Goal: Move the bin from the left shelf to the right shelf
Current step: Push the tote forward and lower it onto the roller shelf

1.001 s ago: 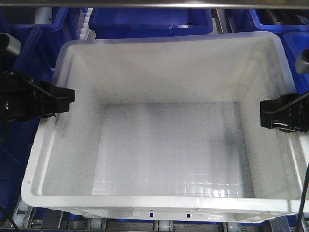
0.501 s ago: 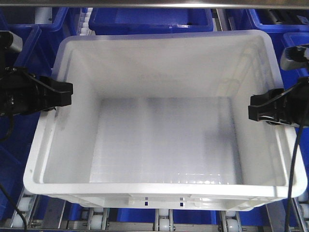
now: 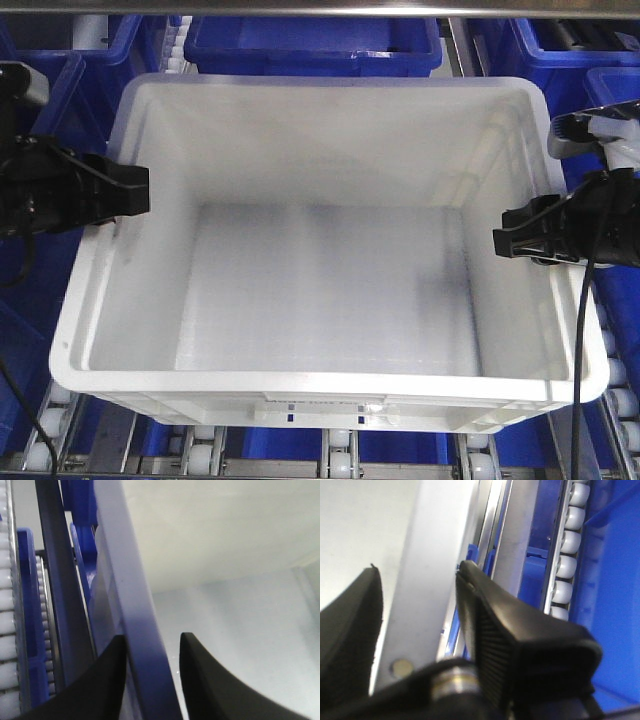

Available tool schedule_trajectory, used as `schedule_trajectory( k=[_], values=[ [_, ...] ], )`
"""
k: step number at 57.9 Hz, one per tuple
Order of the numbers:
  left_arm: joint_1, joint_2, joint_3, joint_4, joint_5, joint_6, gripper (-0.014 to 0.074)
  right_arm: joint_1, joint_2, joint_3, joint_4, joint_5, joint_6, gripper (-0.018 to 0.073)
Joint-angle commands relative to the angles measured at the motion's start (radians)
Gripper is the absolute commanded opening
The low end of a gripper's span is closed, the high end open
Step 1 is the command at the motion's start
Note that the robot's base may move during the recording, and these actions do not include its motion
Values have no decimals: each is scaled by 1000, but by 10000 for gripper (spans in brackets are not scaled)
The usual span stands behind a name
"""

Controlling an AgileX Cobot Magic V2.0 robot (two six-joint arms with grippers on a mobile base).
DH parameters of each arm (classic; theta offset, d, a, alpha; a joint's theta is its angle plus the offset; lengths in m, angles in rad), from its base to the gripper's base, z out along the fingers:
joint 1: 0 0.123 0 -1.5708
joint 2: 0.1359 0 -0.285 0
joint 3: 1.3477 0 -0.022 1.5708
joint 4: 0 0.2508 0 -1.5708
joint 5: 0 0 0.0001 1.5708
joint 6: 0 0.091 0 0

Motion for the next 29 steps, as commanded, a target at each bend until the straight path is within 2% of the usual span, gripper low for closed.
schedule_trajectory(
  k=[1,29],
  values=[
    [-19,-12,-43,-42,5,27,-3,4,-18,-44,17,-144,3,-4],
    [-19,-10,-43,-42,-19,27,-3,4,19,-44,-13,-151,2,-4]
  ],
)
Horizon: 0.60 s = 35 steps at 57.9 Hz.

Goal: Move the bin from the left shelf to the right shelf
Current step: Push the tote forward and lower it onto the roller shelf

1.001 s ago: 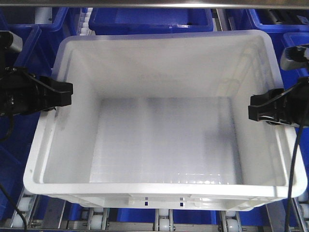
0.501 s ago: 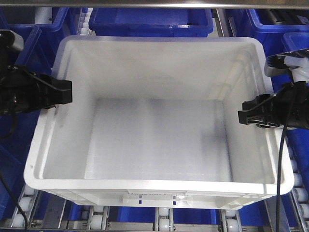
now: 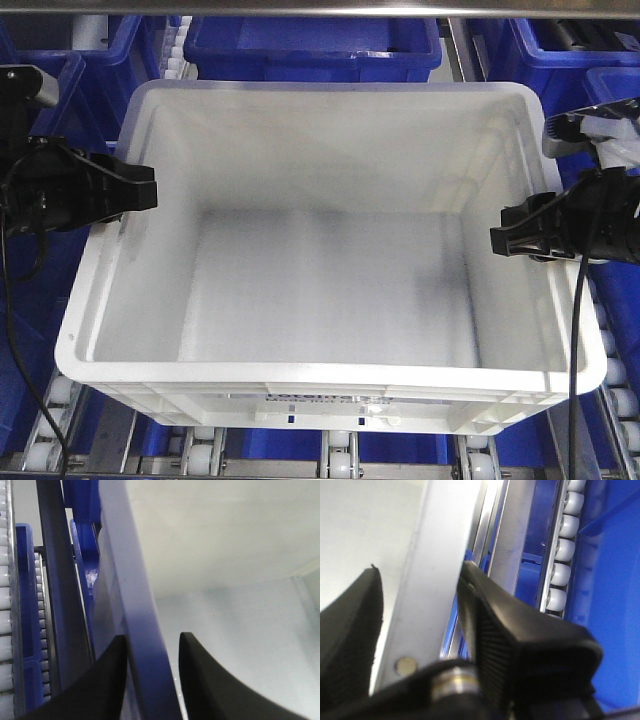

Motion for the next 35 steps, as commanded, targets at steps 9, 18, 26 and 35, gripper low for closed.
schedule_trajectory(
  k=[9,18,26,35],
  values=[
    [-19,-26,-38,-20,-1,30,-3,3,2,-44,12,-128,2,-4],
    [-19,-26,-38,-18,-3,30,-2,3,3,-44,12,-147,2,-4],
    [-19,-26,-38,-18,-5,30,11,3,3,-44,12,-153,2,1],
    [-19,-26,-38,-18,-25,30,50,3,3,-44,12,-153,2,57]
  ],
)
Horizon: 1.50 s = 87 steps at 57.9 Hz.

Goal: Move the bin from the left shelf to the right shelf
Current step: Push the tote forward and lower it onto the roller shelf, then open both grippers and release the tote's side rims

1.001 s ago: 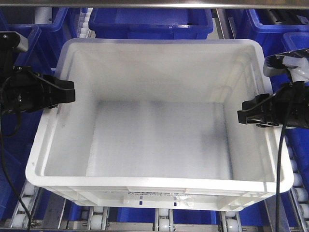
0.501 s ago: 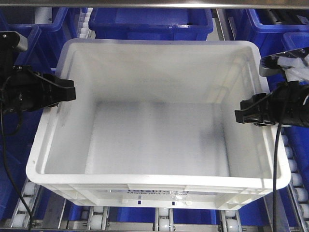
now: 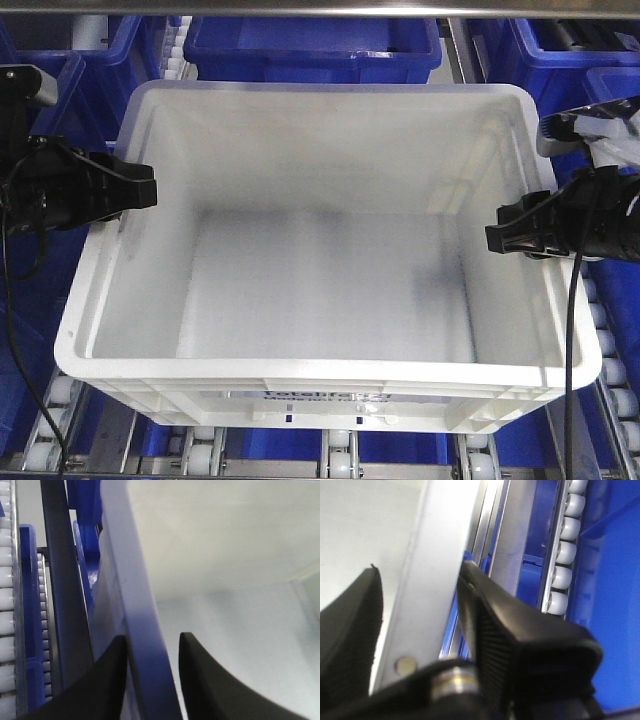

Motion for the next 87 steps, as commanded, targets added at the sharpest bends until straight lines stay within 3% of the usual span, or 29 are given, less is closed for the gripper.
schedule_trajectory(
  k=[1,12,25,33,39,65,79,87],
  values=[
    [-19,-31,-38,-18,-14,33,55,3,-12,-41,12,-134,2,66],
    [-19,-31,-38,-18,-59,43,149,3,-12,-41,12,-134,2,253],
    [-19,-31,-38,-18,-121,59,325,3,-12,-41,12,-159,3,524],
    [-19,-32,-38,-18,-179,59,414,3,-12,-41,12,-194,3,620],
    [-19,-38,-38,-21,-227,56,437,3,-15,-42,12,-226,3,631],
    [-19,-94,-38,-18,-224,58,436,3,-113,-42,-29,-242,-17,610],
    [-19,-94,-38,-18,-89,61,436,3,-154,-41,-29,-206,-17,583],
    [-19,-94,-38,-17,-29,116,436,3,-193,-41,-12,-195,-16,582]
  ],
)
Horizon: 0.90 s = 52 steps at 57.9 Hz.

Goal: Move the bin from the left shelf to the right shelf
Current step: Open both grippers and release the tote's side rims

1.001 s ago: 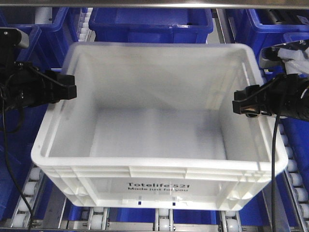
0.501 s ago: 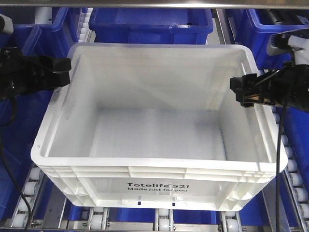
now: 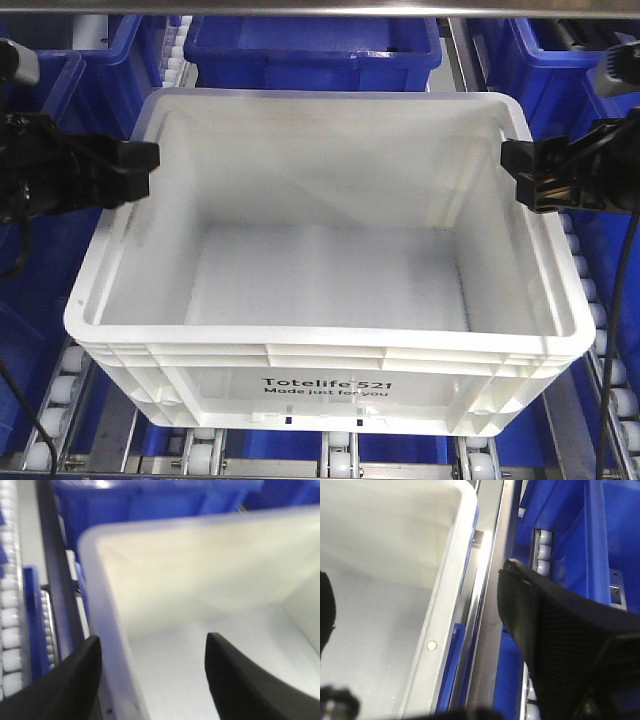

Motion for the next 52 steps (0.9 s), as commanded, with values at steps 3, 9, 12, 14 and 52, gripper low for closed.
schedule_trajectory(
  k=[3,9,12,14,52],
  values=[
    [-5,-28,-38,-17,0,32,436,0,-54,-29,16,-58,-11,582],
    [-5,-28,-38,-18,26,29,436,0,-88,3,16,-66,-12,582],
    [-5,-28,-38,-20,32,27,436,0,-109,28,16,-76,-13,582],
    [-5,-28,-38,-20,32,20,436,0,-123,54,15,-87,-18,582],
    [-5,-447,380,-20,-270,32,415,0,-481,374,44,-259,-12,582]
  ],
)
